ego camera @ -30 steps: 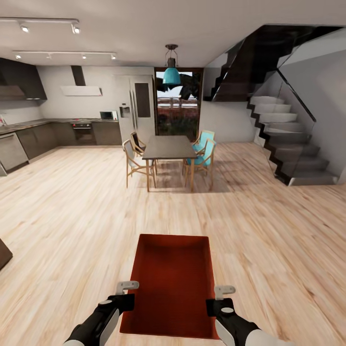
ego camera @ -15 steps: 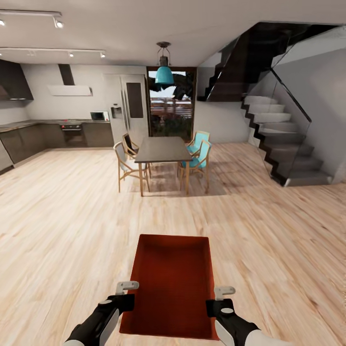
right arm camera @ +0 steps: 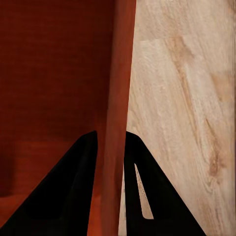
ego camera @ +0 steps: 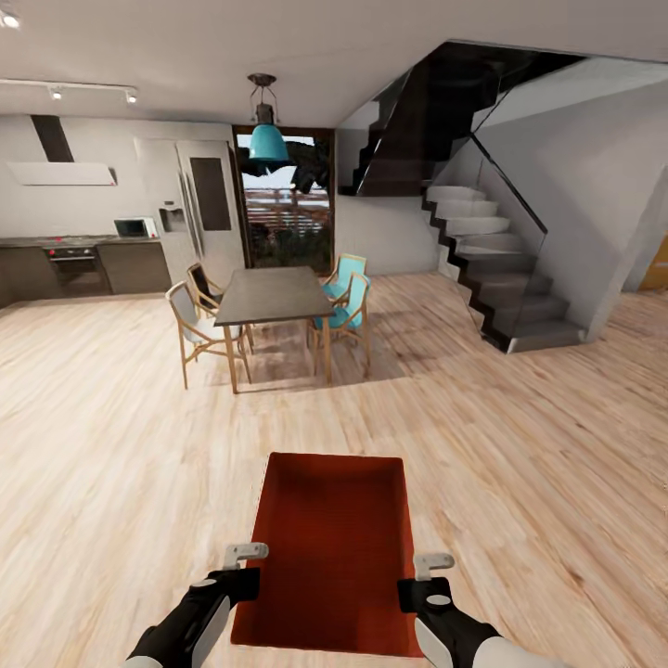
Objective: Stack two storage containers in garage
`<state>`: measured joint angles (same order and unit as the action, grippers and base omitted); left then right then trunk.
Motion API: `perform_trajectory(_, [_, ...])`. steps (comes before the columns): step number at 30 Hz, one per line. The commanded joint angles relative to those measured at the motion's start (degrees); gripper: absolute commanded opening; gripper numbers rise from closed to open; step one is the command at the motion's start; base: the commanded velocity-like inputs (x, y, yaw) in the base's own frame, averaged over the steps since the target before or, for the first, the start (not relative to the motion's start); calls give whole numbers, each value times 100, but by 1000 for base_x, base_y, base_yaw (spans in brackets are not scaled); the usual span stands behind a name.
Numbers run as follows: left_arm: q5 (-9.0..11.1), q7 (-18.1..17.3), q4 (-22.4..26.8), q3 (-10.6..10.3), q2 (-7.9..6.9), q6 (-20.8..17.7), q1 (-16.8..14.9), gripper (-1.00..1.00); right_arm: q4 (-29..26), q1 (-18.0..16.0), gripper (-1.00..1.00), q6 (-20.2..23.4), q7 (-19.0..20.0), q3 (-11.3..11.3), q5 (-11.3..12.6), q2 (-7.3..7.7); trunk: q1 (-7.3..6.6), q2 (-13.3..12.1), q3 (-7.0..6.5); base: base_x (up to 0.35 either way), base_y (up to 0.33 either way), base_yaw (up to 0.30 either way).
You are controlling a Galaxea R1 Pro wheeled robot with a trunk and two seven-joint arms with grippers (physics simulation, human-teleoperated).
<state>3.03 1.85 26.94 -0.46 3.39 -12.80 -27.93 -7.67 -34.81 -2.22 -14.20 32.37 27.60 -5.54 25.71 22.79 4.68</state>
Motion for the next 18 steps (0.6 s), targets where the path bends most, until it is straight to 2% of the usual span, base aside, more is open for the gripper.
perform_trajectory(1, [-57, 61, 30, -47, -5, 14, -2, -100, 125, -8, -100, -33, -30, 98, 147, 0, 7, 12, 12, 322, 0, -268])
perform_trajectory(18, [-57, 61, 22, -51, -5, 18, -2, -100, 124, -8, -100, -33, -30, 95, 147, 0, 7, 12, 12, 322, 0, -268])
